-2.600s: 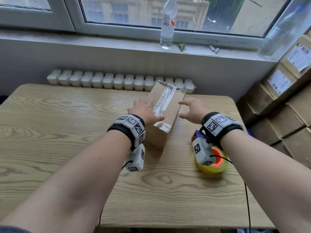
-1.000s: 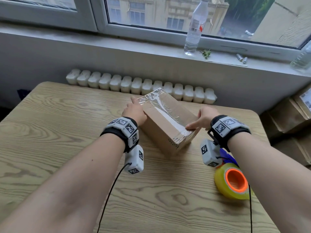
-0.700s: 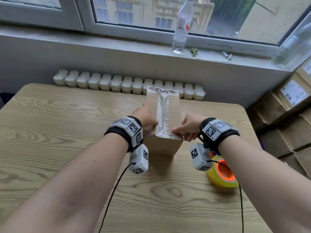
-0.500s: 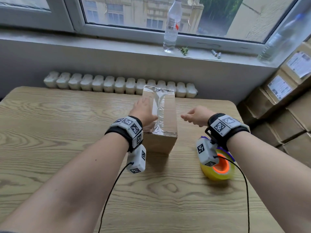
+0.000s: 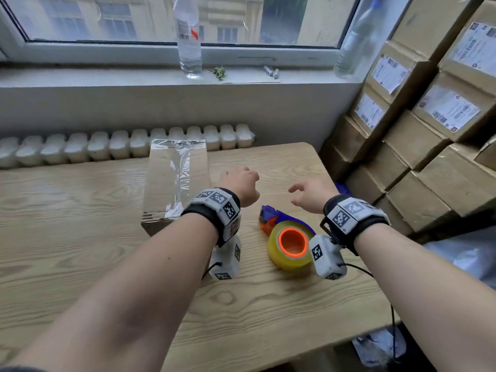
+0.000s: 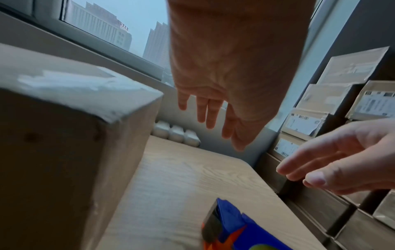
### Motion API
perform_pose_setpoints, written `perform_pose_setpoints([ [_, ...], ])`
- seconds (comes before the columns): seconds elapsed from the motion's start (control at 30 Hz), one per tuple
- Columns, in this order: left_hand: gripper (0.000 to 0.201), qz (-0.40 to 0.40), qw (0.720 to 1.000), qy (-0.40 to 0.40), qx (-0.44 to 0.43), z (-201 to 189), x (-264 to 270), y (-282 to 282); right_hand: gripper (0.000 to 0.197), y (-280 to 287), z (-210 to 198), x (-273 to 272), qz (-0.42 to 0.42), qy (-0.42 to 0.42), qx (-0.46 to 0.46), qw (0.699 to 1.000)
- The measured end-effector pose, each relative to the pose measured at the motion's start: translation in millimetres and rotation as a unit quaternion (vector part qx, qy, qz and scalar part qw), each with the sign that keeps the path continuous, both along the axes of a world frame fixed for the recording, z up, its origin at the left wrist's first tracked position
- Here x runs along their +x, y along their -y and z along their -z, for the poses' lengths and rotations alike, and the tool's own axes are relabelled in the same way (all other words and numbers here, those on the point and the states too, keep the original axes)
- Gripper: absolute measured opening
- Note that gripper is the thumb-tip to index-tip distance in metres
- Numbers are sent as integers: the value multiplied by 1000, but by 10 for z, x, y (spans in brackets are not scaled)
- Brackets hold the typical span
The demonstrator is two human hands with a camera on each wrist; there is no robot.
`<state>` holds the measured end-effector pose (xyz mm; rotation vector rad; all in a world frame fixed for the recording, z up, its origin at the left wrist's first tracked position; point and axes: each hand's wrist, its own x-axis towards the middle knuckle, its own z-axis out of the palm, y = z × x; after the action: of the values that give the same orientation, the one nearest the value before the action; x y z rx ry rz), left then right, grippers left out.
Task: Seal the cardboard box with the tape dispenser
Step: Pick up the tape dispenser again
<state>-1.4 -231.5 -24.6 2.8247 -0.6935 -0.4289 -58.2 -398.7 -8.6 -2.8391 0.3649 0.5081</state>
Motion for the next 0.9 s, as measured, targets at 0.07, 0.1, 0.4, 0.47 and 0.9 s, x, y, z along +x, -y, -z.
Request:
perform_pose_setpoints([
  [0.07,45,-6,1000,-21,14,113,13,133,40,141,132,-9,10,-31,12,999],
  [0.1,44,-13,999,-36,18,177,25,195,43,204,204,-7,11,-48,23,999],
  [0.4,47,-95,977,-178,66,679,92,511,64,493,786,82,-47,-152,82,984],
  [0.47,51,-101,974,-190,73,743,91,540,64,514,849,116,-61,-161,86,981],
  [0.9,47,-144,961,-230,50,773,101,557,21,513,990,198,-119,-133,40,983],
])
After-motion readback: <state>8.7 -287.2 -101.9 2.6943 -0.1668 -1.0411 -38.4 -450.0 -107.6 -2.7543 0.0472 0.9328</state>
